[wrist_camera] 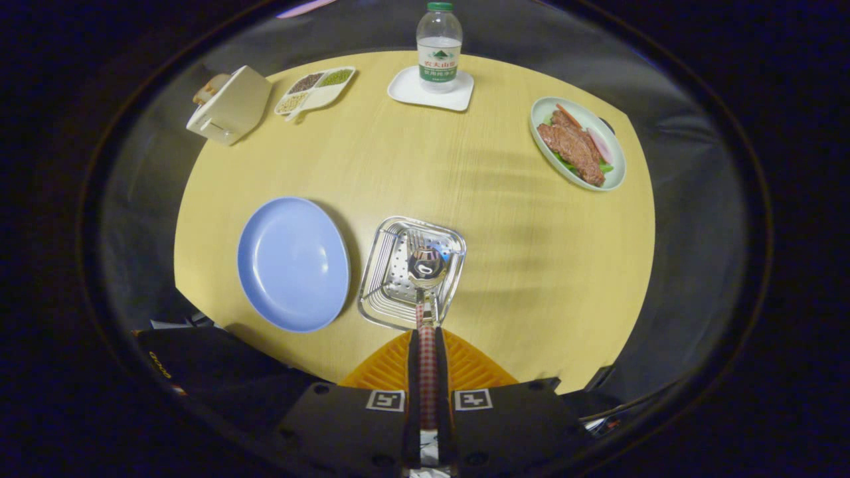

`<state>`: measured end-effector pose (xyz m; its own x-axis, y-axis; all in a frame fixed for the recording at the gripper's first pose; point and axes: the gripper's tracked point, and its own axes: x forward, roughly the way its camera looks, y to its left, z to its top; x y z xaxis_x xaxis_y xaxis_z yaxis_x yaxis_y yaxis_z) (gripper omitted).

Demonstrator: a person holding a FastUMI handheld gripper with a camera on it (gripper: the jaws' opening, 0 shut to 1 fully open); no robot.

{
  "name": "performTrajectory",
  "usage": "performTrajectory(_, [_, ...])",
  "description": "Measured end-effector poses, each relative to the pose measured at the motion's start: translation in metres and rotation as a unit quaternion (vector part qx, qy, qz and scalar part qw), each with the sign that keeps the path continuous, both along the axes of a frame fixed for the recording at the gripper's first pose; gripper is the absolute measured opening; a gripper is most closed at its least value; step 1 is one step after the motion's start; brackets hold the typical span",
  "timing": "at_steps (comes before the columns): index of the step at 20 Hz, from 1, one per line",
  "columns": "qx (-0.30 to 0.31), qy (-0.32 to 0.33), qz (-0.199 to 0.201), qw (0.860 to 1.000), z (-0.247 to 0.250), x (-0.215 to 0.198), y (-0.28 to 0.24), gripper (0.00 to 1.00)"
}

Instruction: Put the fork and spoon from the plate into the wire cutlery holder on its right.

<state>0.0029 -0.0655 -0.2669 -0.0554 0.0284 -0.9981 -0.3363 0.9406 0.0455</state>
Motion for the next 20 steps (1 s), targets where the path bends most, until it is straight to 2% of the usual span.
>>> performTrajectory(5, [0.022, -0.018, -0.031, 0.999, 0.003, 0.008, 0.011, 0.2])
performTrajectory(10, [0.057, -0.07, -0.057, 0.994, 0.021, 0.022, 0.022, 0.64])
performTrajectory(14, [0.073, -0.138, -0.08, 0.985, 0.042, 0.038, 0.025, 1.0])
performTrajectory(17, [0.097, -0.175, -0.104, 0.974, 0.058, 0.044, 0.033, 1.0])
performTrajectory(20, [0.093, -0.212, -0.119, 0.966, 0.068, 0.041, 0.033, 1.0])
